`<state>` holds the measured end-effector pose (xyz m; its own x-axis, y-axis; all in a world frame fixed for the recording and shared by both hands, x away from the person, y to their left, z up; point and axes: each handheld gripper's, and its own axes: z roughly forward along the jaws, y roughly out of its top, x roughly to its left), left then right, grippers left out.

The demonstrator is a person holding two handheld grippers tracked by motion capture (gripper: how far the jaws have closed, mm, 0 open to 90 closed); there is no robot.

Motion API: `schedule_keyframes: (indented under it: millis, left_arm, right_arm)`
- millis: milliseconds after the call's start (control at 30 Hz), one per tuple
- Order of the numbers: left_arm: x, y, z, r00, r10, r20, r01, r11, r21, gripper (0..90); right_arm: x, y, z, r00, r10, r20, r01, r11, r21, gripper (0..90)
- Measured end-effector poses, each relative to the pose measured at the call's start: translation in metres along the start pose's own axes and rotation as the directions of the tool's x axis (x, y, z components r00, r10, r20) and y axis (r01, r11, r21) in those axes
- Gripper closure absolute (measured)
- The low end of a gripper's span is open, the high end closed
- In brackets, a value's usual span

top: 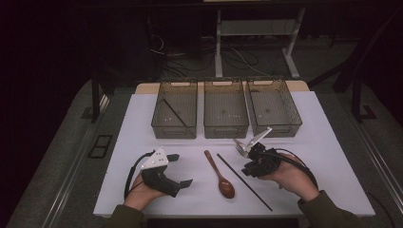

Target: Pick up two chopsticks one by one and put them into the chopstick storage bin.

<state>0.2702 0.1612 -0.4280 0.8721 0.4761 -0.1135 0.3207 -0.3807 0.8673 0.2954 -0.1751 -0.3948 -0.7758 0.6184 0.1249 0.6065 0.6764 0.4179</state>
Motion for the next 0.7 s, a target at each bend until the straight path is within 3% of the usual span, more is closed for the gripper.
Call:
schedule_keyframes:
  millis: [233, 367, 433, 700]
  left_arm:
    - [0.0, 0.0, 0.0, 1.0, 0.002, -0.001, -0.002, 1.0, 0.002, 0.0]
    - [0.0, 0.0, 0.0, 1.0, 0.001, -0.001, -0.001, 1.0, 0.001, 0.0]
    - [0.0, 0.0, 0.0, 1.0, 0.002, -0.001, -0.002, 1.0, 0.002, 0.0]
    - [0.0, 0.0, 0.001, 1.0, 0.004, 0.001, -0.004, 1.0, 0.003, 0.0]
  right_arm:
    - [0.009, -0.006, 0.015, 0.9998, -0.021, -0.005, 0.022, 0.9885, 0.15, 75.2]
    - [0.009, -0.008, 0.019, 0.9996, -0.029, 0.002, 0.028, 0.9841, 0.175, 75.9]
    - [0.011, -0.008, 0.02, 1.0, -0.006, -0.002, 0.006, 0.9813, 0.193, 75.9]
    - [0.014, -0.008, 0.027, 0.9991, -0.038, 0.019, 0.033, 0.9773, 0.209, 77.6]
